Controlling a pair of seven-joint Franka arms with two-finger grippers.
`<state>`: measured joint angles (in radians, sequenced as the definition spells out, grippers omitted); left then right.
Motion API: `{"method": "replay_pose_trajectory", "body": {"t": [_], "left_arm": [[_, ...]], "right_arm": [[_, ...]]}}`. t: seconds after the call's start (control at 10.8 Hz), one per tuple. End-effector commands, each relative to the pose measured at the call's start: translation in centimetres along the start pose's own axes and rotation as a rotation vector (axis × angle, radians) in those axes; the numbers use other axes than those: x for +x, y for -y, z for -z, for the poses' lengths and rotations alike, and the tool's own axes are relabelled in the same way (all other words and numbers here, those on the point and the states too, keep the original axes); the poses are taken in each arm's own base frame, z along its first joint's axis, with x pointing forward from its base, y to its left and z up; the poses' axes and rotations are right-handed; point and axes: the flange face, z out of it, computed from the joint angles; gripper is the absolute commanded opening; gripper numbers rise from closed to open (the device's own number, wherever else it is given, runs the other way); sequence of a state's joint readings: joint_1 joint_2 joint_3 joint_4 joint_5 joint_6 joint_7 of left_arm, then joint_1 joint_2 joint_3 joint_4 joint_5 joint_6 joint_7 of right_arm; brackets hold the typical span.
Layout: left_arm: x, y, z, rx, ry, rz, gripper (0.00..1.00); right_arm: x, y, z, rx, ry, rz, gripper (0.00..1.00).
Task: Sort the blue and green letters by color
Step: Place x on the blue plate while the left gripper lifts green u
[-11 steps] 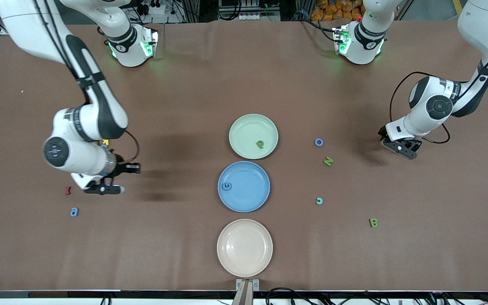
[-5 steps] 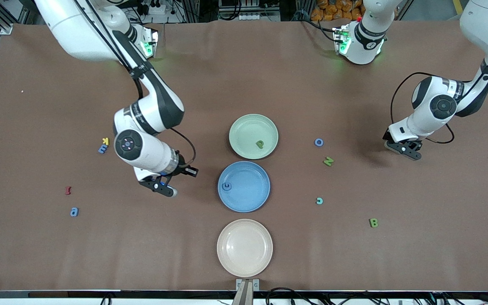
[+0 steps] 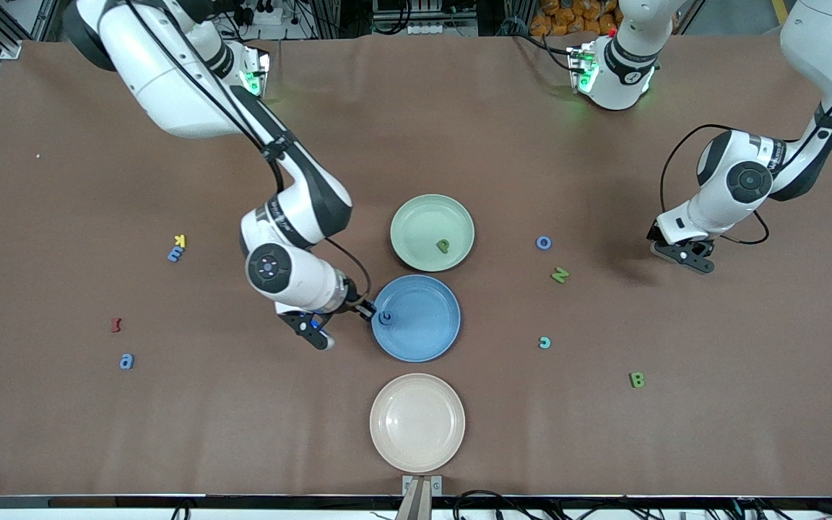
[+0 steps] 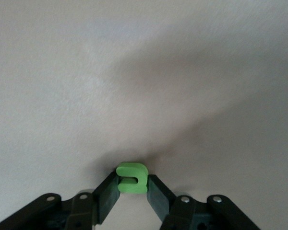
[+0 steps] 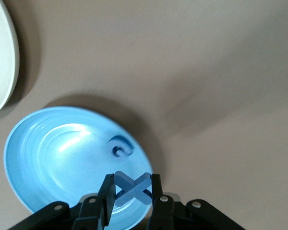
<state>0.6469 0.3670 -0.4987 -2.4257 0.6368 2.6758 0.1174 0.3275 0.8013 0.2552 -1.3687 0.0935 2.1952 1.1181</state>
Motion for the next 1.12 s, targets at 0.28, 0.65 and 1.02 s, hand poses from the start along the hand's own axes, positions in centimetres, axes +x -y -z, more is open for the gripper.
{"method": "replay_pose_trajectory", "body": {"t": [0.28, 0.65, 1.02], "left_arm": [[4.2, -2.3, 3.3, 0.016, -0.096, 0.128, 0.00], [9.4, -6.0, 7.4, -0.045, -0.198, 0.311, 0.00], [15.1, -13.4, 9.3, -0.143, -0.245, 0.444, 0.00]], "right_arm": [[-4.4, 4.4, -3.4, 0.061, -0.003, -0.141, 0.59], [-3.4, 4.1, -1.7, 0.064, -0.016, -0.143, 1.00], [0.3, -3.2, 6.2, -0.106, -0.001, 0.103, 1.00]]}}
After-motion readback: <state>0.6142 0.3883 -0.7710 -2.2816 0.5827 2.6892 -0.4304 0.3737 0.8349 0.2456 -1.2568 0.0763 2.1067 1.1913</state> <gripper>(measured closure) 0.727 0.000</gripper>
